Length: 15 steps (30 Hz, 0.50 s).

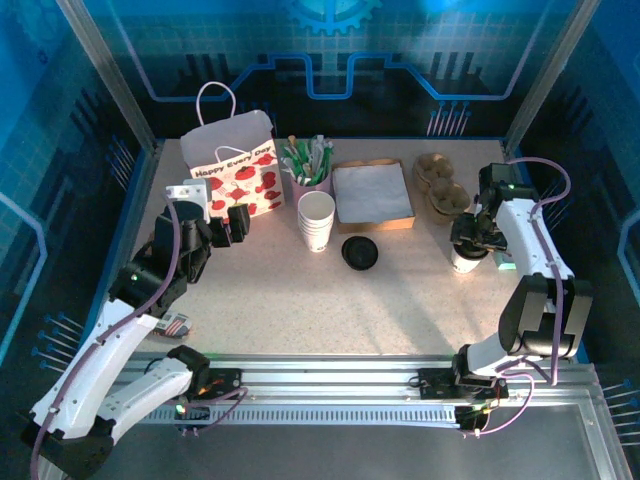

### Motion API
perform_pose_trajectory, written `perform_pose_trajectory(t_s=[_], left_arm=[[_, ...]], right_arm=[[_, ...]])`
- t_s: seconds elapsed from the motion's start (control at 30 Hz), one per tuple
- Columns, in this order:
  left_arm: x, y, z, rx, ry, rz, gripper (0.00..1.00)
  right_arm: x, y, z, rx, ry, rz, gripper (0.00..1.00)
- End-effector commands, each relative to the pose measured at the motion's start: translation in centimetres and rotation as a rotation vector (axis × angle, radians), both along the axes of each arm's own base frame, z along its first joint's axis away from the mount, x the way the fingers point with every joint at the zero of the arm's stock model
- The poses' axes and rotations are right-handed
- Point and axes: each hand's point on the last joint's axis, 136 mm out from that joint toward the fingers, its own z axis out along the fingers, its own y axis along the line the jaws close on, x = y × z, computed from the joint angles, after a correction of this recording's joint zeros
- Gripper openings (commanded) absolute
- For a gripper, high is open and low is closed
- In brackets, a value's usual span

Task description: Pack the takeout coffee

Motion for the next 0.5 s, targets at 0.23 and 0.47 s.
perform_pose_trajectory(t_s=[0.23, 0.47], left_arm=[[0.0, -0.3, 0.8, -0.014, -0.005, -0.011, 0.99], [0.0, -0.4, 0.7, -0.011, -0.001, -0.014, 0.99]], right_arm=[[0.2, -0.6, 1.1, -0.016, -0.017, -0.019, 0.83], [0.2, -1.4, 3.5, -0.065, -0.106, -0.045, 0.85]])
